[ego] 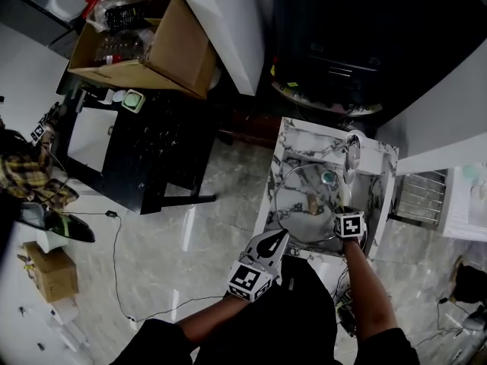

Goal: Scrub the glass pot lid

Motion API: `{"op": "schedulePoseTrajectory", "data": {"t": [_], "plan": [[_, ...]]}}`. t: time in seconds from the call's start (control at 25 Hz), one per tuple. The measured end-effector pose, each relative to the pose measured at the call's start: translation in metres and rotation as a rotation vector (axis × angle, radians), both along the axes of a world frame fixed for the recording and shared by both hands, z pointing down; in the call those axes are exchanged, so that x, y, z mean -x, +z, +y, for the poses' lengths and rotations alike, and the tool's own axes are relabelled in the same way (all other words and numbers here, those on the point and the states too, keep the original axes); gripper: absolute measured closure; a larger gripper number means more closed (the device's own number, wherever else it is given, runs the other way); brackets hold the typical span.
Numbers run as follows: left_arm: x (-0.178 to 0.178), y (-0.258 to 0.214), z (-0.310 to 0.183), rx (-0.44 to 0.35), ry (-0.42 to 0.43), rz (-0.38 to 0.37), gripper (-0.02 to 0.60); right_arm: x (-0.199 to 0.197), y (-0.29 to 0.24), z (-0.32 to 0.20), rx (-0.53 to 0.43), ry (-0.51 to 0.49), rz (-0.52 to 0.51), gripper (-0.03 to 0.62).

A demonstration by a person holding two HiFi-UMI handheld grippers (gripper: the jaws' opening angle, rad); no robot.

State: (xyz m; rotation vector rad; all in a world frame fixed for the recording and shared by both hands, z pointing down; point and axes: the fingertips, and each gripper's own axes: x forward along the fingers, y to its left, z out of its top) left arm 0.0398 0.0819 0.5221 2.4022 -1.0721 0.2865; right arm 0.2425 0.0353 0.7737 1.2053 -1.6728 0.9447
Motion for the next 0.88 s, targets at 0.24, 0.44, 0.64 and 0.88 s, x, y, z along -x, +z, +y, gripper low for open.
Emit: {"op": "schedulePoseTrajectory", "data": {"t": [0.24,0.44,0.64,0.88], "plan": [[0.004,0.002,0.003,0.004,-0.007,0.011,0.565,0.01,-0.001,0.007,0.02,-0.052,0.019,0.537],[0.008,0.003,0.004,-0.002,0.001,0.012,0.566,0.025,0.002,0.008,0.011,-0.127,0.029,0.537],[0.017,0.004,0.004,0.0,-0.002,0.018,0.566,0.038,0.007,0.02,0.065,-0.183,0.046,0.537],[0.031,0.006,-0.003,-0.012,0.0,0.013,0.565,0.061,0.011,0.025,0.095,-0.204,0.014,0.537]]}}
